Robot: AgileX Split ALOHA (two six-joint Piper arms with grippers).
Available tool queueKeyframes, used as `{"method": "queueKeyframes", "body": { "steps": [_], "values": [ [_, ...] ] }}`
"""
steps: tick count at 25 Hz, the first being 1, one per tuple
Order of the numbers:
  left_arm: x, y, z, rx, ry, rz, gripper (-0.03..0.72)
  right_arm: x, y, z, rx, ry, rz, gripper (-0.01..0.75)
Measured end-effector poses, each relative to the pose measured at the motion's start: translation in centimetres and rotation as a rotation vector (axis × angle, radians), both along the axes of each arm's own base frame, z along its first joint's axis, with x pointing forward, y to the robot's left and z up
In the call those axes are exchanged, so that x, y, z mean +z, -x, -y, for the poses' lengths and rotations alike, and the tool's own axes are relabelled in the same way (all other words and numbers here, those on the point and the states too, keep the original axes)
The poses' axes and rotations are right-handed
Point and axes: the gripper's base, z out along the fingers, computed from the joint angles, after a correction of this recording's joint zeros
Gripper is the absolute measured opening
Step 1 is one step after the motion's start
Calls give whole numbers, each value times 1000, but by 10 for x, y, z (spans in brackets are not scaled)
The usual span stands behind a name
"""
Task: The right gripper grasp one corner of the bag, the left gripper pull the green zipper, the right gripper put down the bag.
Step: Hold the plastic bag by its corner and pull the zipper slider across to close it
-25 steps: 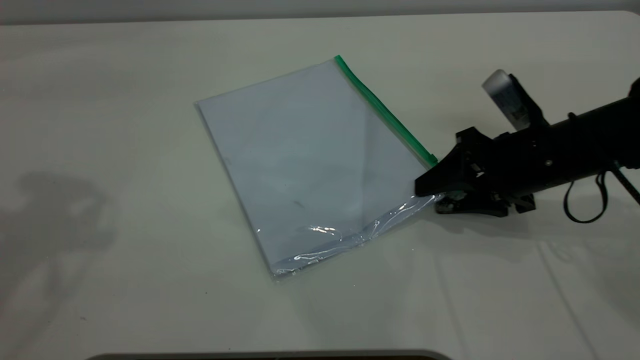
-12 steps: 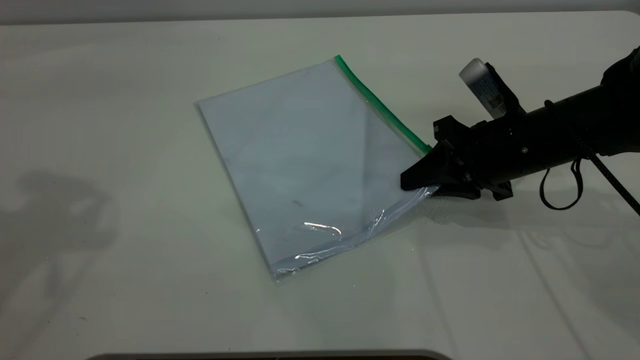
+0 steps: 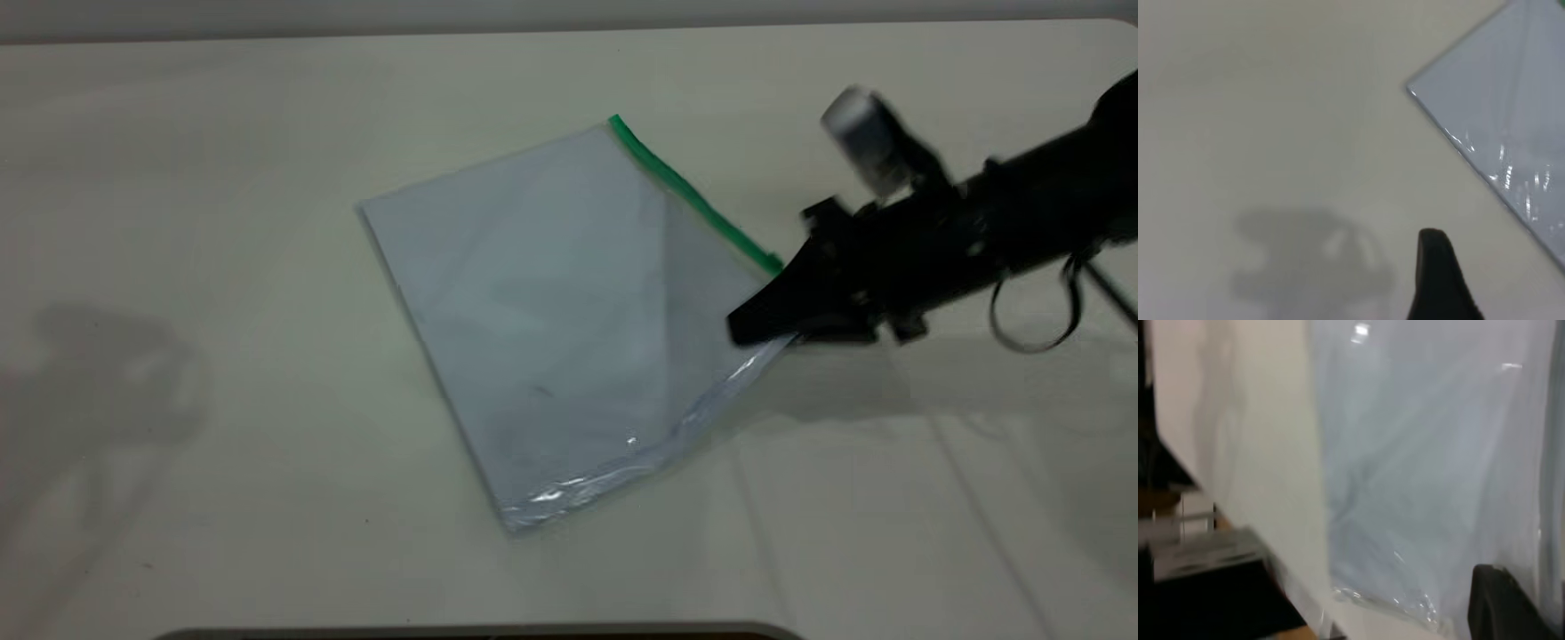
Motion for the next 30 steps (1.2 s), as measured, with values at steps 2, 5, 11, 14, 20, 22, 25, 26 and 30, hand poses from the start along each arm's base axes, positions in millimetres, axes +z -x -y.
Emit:
{"method": "queueKeyframes", "body": {
  "steps": [2,5,11,14,20,22,25,26,30],
  "values": [
    [-1,-1,0,0,-3,5,511,20,-13,8,6,-23,67,33],
    [-5,-6,-1,3,-6,7,511,52,-42,17,-8,-58,199,33],
    [-10,-28,2,-32,6,9,511,97,-82,-17,107,-99,353,33],
    [-12,-45,7,-62,50,19,511,105,-69,-54,332,-99,352,33],
    [-23,-78,38,-266,66,57,511,100,-70,-36,420,49,332,33],
    [-31,-89,53,-343,68,65,511,103,-81,-24,328,66,361,33],
    [-40,-107,75,-448,78,85,511,114,-91,-30,273,32,413,33],
    [-46,-112,83,-491,80,77,511,117,-91,-36,275,24,421,33],
    [-66,-131,109,-669,127,17,511,120,-85,-59,317,-5,426,33]
  ]
}}
